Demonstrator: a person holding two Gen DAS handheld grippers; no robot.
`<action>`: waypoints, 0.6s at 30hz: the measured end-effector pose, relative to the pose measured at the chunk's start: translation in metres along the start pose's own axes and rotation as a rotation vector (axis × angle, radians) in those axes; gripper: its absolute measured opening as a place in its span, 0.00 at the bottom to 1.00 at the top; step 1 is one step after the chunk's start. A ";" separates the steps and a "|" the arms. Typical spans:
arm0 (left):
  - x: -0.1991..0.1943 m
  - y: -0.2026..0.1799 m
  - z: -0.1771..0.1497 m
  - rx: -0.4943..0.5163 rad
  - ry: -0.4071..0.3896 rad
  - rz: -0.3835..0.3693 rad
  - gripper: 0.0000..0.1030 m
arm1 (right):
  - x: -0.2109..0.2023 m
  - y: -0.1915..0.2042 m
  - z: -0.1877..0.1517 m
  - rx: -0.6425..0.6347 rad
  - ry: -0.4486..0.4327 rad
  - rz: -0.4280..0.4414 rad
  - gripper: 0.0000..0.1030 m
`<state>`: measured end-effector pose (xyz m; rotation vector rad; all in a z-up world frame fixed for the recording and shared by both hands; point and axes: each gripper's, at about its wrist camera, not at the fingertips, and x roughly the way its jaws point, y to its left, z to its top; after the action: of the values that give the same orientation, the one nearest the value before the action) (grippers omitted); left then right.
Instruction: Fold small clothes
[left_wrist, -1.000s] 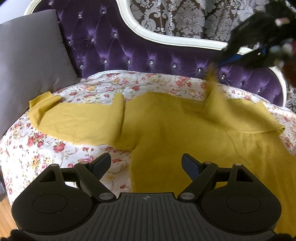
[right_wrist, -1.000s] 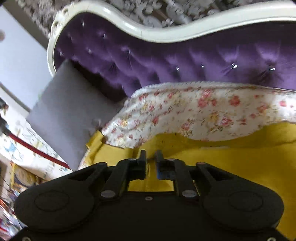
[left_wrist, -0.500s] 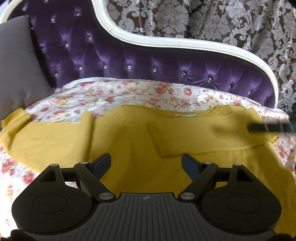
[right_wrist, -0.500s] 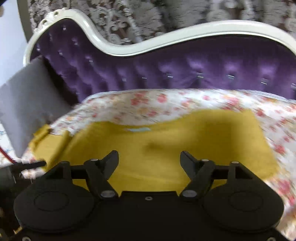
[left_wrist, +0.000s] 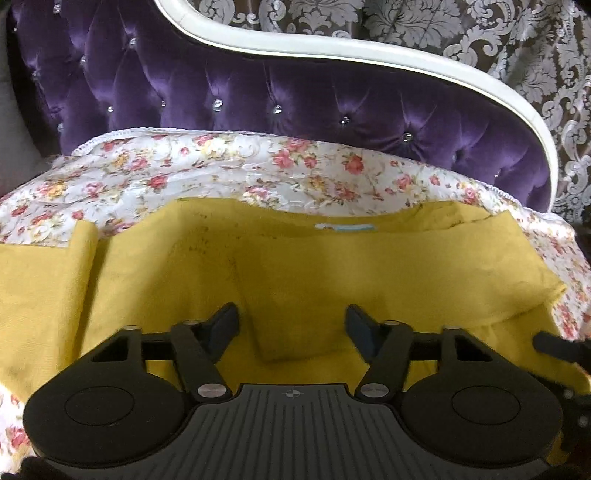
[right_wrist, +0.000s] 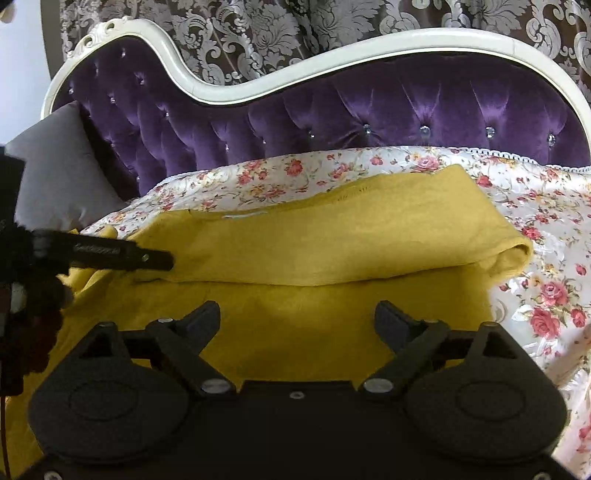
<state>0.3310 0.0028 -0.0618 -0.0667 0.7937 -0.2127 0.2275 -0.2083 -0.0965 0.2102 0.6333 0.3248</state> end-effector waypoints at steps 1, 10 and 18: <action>0.000 -0.001 0.002 -0.006 0.001 -0.003 0.43 | 0.000 0.000 -0.001 -0.002 0.000 0.001 0.90; -0.037 -0.008 0.025 0.031 -0.142 -0.002 0.01 | -0.002 -0.003 -0.004 0.013 -0.014 0.014 0.90; -0.051 0.030 0.034 0.034 -0.166 0.103 0.01 | -0.004 -0.003 0.000 0.015 -0.005 0.023 0.91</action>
<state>0.3255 0.0421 -0.0061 -0.0111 0.6263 -0.1208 0.2252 -0.2129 -0.0949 0.2326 0.6285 0.3422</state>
